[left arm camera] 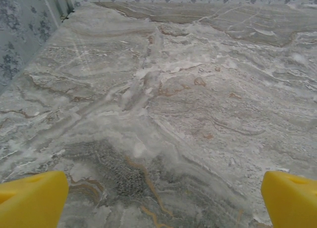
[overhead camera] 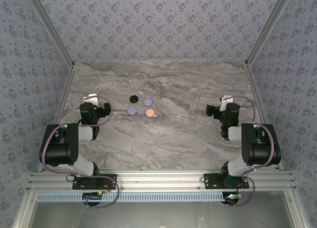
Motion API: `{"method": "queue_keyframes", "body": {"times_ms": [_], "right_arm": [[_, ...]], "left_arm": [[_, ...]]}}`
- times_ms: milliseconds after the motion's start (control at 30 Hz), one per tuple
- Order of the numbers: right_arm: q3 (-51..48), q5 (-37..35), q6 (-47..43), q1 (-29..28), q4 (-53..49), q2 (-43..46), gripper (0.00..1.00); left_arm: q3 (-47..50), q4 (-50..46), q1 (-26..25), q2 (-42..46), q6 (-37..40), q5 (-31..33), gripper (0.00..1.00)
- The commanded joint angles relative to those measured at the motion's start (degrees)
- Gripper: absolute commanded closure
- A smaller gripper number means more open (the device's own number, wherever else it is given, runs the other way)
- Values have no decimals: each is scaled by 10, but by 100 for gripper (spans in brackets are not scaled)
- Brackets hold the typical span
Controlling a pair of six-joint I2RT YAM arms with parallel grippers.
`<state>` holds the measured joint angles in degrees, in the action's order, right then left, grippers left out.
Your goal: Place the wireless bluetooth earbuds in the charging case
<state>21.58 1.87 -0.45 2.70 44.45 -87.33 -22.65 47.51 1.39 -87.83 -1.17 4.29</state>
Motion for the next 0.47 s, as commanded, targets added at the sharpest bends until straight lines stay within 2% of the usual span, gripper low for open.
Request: {"method": "queue_keyframes", "body": {"times_ms": [0,433], "right_arm": [[8,-22,-14,-9,15,2,0],[9,-8,-10,-1,12,2,0]], "left_arm": [[-8,-6,-4,0,-8,-7,1],[-8,-6,-4,0,-8,-7,1]]}}
